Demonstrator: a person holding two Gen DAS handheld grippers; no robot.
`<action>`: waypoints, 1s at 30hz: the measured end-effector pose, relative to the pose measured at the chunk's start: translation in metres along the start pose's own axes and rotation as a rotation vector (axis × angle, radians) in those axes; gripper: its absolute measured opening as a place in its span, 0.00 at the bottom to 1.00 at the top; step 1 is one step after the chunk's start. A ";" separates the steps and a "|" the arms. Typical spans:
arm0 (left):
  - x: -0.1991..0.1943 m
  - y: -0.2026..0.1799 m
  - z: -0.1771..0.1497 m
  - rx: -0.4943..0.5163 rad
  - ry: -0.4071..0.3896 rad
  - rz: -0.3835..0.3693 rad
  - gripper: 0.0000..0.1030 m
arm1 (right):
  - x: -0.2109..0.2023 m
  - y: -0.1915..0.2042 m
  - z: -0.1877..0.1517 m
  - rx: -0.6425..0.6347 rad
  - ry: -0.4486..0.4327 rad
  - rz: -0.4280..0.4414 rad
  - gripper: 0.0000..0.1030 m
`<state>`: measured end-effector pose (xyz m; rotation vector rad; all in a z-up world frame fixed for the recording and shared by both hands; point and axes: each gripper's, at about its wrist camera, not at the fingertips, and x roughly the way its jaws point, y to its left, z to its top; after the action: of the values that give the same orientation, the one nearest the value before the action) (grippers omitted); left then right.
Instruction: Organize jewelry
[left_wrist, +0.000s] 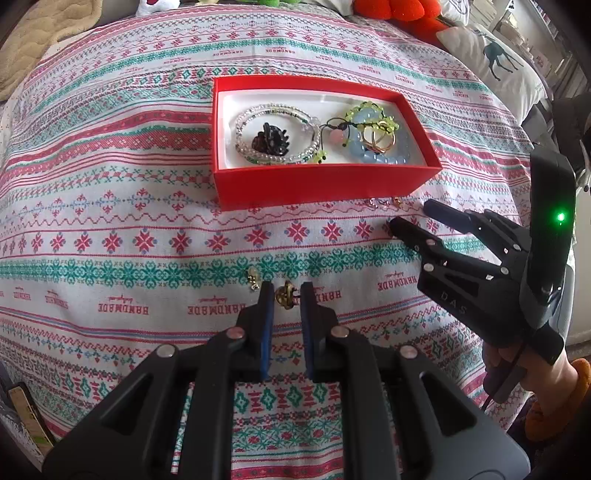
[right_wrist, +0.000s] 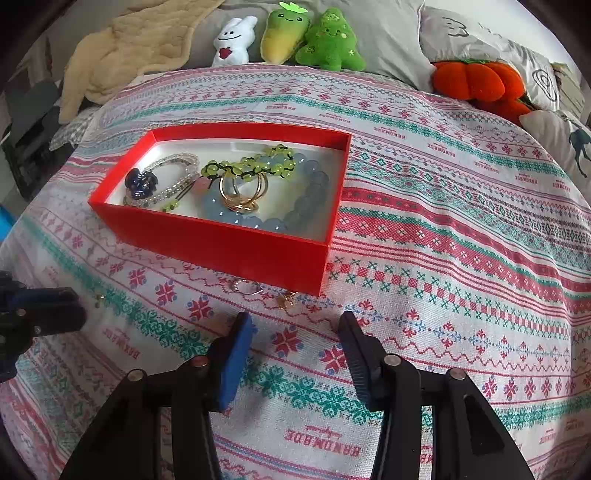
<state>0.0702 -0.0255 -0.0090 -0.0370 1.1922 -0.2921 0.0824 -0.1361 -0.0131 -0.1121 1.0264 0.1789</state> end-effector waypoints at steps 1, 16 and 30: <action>0.001 -0.001 0.000 0.001 0.004 -0.004 0.15 | -0.001 0.000 0.001 0.005 -0.001 0.010 0.37; 0.005 -0.005 -0.001 0.001 0.030 -0.030 0.15 | 0.007 0.019 0.009 0.006 0.007 0.110 0.29; 0.008 -0.004 0.002 -0.010 0.043 -0.037 0.15 | 0.024 0.020 0.020 0.025 0.011 0.090 0.32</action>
<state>0.0735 -0.0310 -0.0148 -0.0613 1.2365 -0.3206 0.1073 -0.1103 -0.0237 -0.0441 1.0445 0.2471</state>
